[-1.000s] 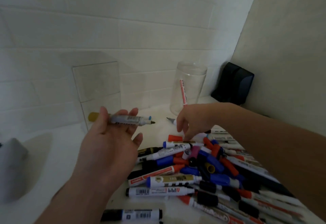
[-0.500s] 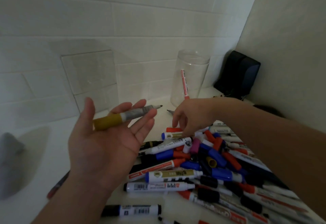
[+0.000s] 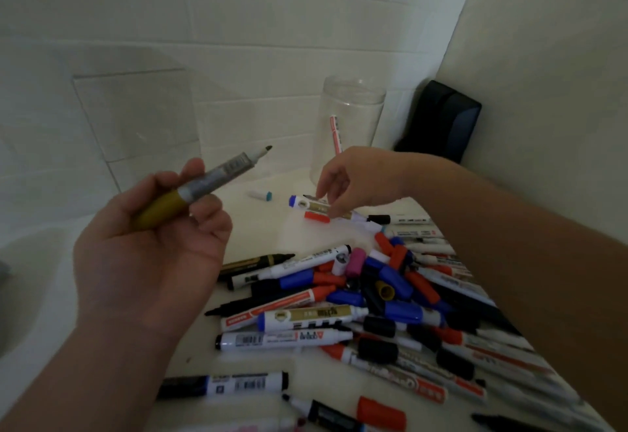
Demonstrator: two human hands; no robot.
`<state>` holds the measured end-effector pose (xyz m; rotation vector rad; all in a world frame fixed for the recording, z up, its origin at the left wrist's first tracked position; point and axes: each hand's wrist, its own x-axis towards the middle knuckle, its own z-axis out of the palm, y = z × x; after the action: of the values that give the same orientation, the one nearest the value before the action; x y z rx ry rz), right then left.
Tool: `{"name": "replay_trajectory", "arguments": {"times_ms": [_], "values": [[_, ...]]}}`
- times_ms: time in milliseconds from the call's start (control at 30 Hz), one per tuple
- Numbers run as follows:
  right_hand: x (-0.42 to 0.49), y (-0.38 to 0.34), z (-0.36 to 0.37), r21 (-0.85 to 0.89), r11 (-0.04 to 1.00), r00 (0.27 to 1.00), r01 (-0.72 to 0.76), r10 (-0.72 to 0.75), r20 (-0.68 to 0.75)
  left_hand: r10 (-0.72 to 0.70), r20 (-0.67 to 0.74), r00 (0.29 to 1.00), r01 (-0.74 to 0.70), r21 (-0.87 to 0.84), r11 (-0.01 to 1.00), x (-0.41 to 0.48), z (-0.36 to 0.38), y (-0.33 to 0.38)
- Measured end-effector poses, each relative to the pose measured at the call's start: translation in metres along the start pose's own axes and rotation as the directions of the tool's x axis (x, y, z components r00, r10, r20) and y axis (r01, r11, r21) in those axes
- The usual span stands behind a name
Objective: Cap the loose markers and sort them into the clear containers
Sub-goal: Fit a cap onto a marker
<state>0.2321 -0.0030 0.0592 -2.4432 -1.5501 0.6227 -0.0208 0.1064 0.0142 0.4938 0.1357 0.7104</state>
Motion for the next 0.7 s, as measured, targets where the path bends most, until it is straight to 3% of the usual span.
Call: {"name": "replay_trajectory", "arguments": {"times_ms": [200, 367, 567, 700], "values": [[0.002, -0.01, 0.021, -0.177, 0.984, 0.998, 0.032, -0.022, 0.062, -0.014, 0.019, 1.0, 0.014, 0.041, 0.999, 0.007, -0.006, -0.003], [-0.023, -0.008, 0.009, -0.159, 0.987, 0.992, 0.022, -0.041, -0.119, -0.04, 0.009, 0.999, 0.039, 0.04, 0.998, -0.005, 0.0, -0.007], [-0.07, -0.013, 0.033, -0.116, 0.993, 0.999, 0.015, -0.009, 0.048, -0.043, -0.054, 0.998, 0.05, 0.145, 0.988, -0.011, 0.009, -0.007], [-0.076, -0.013, 0.044, -0.086, 0.995, 0.998, 0.05, -0.053, -0.028, -0.024, -0.069, 0.997, 0.039, 0.228, 0.973, -0.005, 0.006, -0.011]]}}
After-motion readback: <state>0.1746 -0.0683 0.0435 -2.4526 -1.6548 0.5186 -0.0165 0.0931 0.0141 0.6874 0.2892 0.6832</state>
